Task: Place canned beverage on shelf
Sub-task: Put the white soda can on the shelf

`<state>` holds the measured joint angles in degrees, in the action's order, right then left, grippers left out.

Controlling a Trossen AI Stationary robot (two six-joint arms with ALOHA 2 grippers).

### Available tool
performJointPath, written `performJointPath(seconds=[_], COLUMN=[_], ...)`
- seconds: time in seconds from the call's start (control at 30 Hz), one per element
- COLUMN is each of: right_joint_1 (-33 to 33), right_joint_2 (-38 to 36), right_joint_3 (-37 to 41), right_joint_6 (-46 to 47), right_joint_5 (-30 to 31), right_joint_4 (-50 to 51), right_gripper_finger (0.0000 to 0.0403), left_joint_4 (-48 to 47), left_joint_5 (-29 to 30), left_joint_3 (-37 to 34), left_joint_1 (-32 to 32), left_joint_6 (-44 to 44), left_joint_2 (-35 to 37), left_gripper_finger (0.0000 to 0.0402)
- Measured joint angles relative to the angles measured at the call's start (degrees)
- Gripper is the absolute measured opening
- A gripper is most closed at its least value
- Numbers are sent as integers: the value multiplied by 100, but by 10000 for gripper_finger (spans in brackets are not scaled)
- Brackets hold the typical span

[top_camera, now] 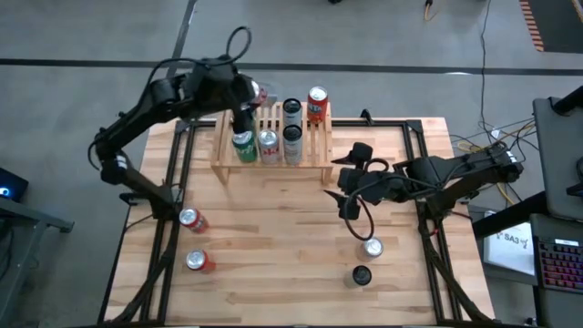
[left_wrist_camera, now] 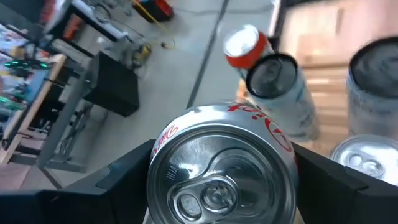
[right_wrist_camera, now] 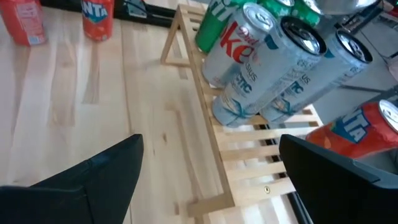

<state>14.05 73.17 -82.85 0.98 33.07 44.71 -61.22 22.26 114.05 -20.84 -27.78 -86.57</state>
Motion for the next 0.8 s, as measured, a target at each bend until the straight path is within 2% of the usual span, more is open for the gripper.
performJointPath(seconds=[0.23,0.33,0.8], right_joint_1=[-22,-22,-22], right_joint_2=[0,0,0], right_joint_3=[0,0,2], right_joint_6=[119,197,364], right_joint_5=[-7,-12,-58], right_joint_4=[181,243,350], right_gripper_finger=[364,364,364], left_joint_4=[-856,-944,-1373], left_joint_5=[-120,-393,-501], left_joint_3=[1017,1300,1406], left_joint_1=[-91,-108,-105], left_joint_6=[-82,9,151], left_joint_2=[-728,-884,-960], left_gripper_finger=[293,293,293])
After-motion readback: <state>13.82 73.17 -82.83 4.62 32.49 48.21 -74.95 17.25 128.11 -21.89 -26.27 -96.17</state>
